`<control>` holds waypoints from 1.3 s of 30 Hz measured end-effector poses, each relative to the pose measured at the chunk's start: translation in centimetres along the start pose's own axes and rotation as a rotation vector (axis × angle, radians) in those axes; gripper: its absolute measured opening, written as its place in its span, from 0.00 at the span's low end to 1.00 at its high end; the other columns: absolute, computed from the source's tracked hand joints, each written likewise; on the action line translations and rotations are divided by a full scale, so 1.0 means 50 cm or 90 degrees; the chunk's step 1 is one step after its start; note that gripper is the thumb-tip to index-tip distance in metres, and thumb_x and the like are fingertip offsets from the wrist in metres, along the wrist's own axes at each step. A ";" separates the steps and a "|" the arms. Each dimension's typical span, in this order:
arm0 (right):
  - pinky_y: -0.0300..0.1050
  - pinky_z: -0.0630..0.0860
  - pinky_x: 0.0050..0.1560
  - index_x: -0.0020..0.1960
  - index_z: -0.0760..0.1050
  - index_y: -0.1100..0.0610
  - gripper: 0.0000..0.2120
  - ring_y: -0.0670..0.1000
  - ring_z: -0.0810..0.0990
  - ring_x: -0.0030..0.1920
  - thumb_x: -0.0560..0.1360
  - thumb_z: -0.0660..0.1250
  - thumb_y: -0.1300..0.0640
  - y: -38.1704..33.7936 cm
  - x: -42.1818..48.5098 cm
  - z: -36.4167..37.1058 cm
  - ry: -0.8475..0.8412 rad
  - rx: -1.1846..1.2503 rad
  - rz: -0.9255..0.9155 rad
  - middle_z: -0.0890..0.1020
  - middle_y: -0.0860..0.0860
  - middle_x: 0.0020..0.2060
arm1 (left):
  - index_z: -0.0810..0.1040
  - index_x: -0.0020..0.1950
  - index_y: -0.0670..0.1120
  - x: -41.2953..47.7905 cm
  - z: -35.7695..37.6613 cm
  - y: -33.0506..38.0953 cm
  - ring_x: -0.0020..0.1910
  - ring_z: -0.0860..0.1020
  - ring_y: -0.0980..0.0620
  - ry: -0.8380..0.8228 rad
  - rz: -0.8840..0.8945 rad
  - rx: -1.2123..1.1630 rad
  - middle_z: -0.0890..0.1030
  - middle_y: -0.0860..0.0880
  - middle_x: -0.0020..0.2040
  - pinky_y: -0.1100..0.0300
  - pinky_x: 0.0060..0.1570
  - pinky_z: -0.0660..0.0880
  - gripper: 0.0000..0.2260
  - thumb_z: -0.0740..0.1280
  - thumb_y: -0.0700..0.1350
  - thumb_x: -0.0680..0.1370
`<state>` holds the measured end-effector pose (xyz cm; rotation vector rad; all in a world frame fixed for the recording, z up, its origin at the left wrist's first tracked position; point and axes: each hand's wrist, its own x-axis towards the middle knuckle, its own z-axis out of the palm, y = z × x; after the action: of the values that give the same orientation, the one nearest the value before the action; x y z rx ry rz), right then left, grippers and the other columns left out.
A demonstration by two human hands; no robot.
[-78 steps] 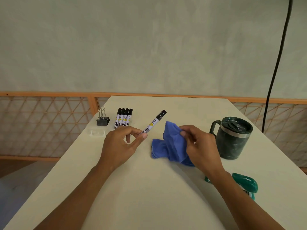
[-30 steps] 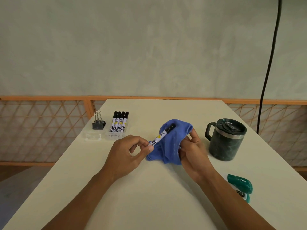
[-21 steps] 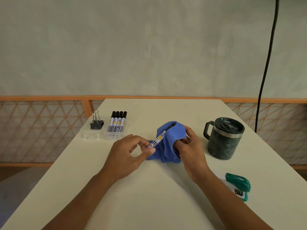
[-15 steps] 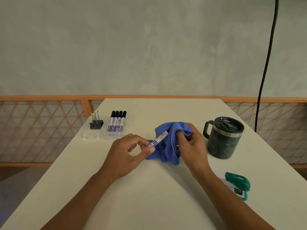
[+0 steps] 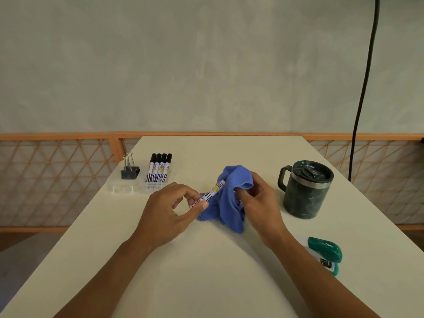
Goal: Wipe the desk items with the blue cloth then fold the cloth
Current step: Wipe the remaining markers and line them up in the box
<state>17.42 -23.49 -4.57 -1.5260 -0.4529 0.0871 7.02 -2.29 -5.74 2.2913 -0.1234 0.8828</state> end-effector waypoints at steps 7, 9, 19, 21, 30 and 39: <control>0.43 0.82 0.47 0.56 0.84 0.55 0.18 0.50 0.87 0.48 0.78 0.64 0.74 0.000 0.014 -0.023 0.052 -0.009 -0.061 0.89 0.47 0.49 | 0.86 0.51 0.54 0.005 0.002 -0.009 0.40 0.71 0.58 0.042 0.072 0.080 0.78 0.60 0.41 0.62 0.40 0.68 0.04 0.77 0.52 0.78; 0.40 0.81 0.46 0.57 0.84 0.55 0.19 0.48 0.86 0.49 0.79 0.63 0.74 -0.001 0.010 -0.021 0.046 0.024 -0.061 0.88 0.48 0.51 | 0.87 0.51 0.53 0.007 0.001 -0.010 0.42 0.72 0.62 0.070 0.086 0.096 0.80 0.60 0.42 0.64 0.40 0.69 0.06 0.78 0.52 0.78; 0.36 0.80 0.52 0.68 0.79 0.52 0.19 0.43 0.85 0.57 0.83 0.66 0.70 -0.003 -0.001 -0.012 -0.064 0.058 -0.029 0.87 0.45 0.57 | 0.88 0.50 0.51 0.011 -0.012 -0.031 0.45 0.74 0.61 0.123 0.110 0.139 0.82 0.58 0.45 0.62 0.42 0.71 0.06 0.79 0.52 0.78; 0.36 0.81 0.53 0.68 0.79 0.53 0.20 0.44 0.86 0.59 0.81 0.69 0.70 0.002 0.001 -0.005 -0.030 0.047 -0.034 0.87 0.44 0.58 | 0.87 0.50 0.51 0.010 -0.009 -0.032 0.44 0.76 0.56 0.112 0.126 0.148 0.83 0.57 0.45 0.60 0.41 0.72 0.06 0.80 0.51 0.78; 0.37 0.79 0.41 0.49 0.81 0.55 0.17 0.43 0.85 0.40 0.75 0.63 0.74 0.003 0.017 -0.005 0.107 -0.017 -0.041 0.88 0.44 0.40 | 0.87 0.48 0.48 0.009 0.011 -0.030 0.42 0.76 0.53 0.104 0.156 0.139 0.81 0.57 0.44 0.60 0.38 0.71 0.08 0.80 0.51 0.77; 0.54 0.81 0.52 0.53 0.84 0.53 0.10 0.55 0.83 0.47 0.84 0.64 0.60 -0.001 0.014 -0.017 0.026 0.204 0.160 0.85 0.54 0.45 | 0.87 0.48 0.50 0.013 -0.013 -0.039 0.44 0.74 0.57 0.157 0.115 0.173 0.80 0.56 0.44 0.64 0.43 0.69 0.07 0.81 0.52 0.77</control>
<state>18.34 -24.04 -4.35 -1.2600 -0.1997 0.3099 7.74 -0.31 -6.06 2.4222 -0.1085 1.3386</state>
